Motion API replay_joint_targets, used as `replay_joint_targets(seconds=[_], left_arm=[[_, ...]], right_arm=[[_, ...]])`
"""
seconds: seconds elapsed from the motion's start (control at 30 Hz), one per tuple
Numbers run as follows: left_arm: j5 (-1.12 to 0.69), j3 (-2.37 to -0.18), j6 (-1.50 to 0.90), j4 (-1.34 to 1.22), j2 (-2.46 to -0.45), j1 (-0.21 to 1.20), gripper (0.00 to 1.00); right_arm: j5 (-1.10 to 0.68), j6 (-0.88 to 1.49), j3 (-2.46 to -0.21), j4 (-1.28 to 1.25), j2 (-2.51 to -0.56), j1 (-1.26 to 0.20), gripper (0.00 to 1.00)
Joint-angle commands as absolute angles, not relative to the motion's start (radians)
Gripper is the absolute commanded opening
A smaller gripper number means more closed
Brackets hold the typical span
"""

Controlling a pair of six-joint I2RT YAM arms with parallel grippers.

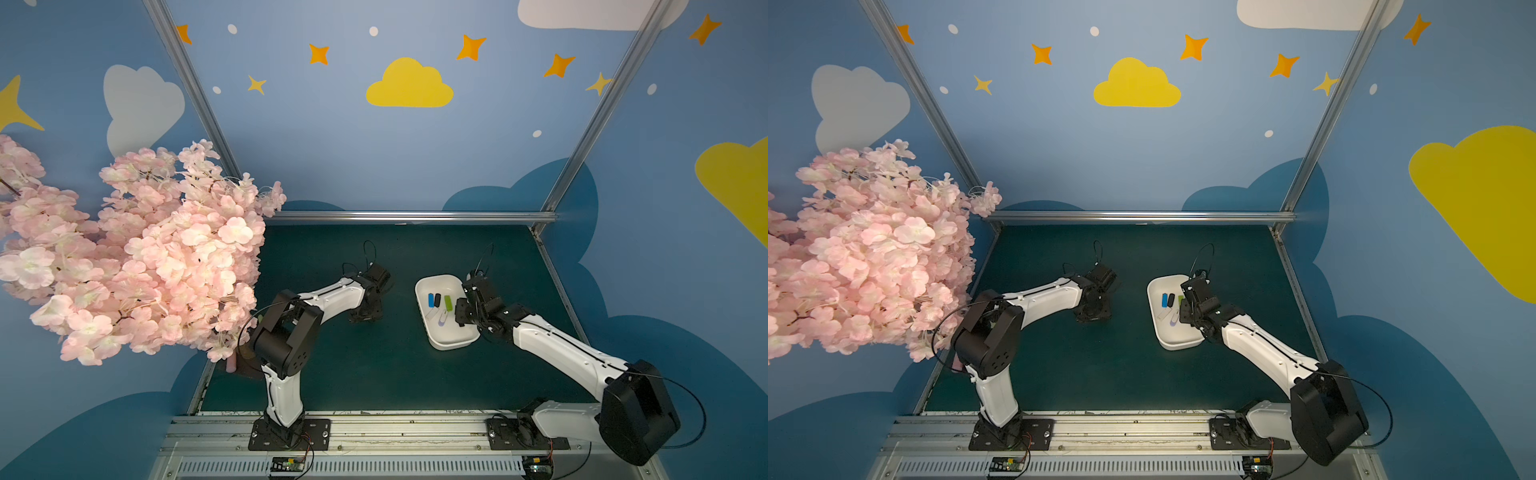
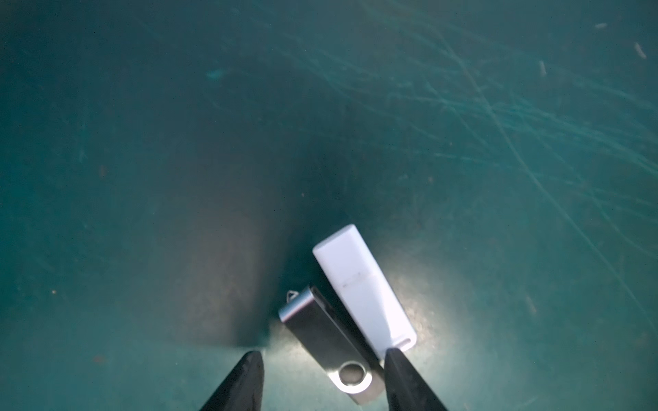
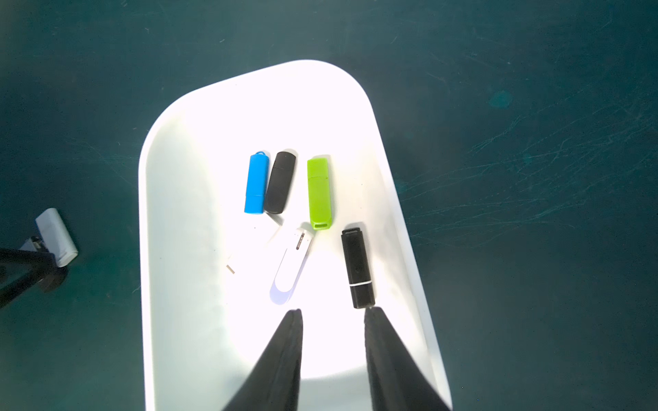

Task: Put the usb flash drive into the storage box
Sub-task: Pick up the USB flash from the center of the board.

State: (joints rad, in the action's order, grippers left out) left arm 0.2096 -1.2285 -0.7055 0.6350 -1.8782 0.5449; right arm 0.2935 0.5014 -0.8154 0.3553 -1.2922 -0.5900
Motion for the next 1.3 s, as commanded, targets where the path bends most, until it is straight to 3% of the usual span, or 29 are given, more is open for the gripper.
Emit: replay_joint_targets(seconds=[0.0,0.83,1.27], left_arm=[[0.232,-1.235,-0.702,0.646,-1.889,0.539,0.57],[0.216,-1.164,-0.655,0.609,-1.862,0.507,0.52],[0.214,-1.212,-0.640,0.603,-1.949,0.509,0.28]], right_arm=[[0.284,0.509,-0.847,0.352,-1.301,-0.587,0.35],[0.255,0.508,-0.870,0.365,-1.351,-0.587,0.34],[0.252,0.508,-0.881,0.371,-1.373,-0.587,0.34]])
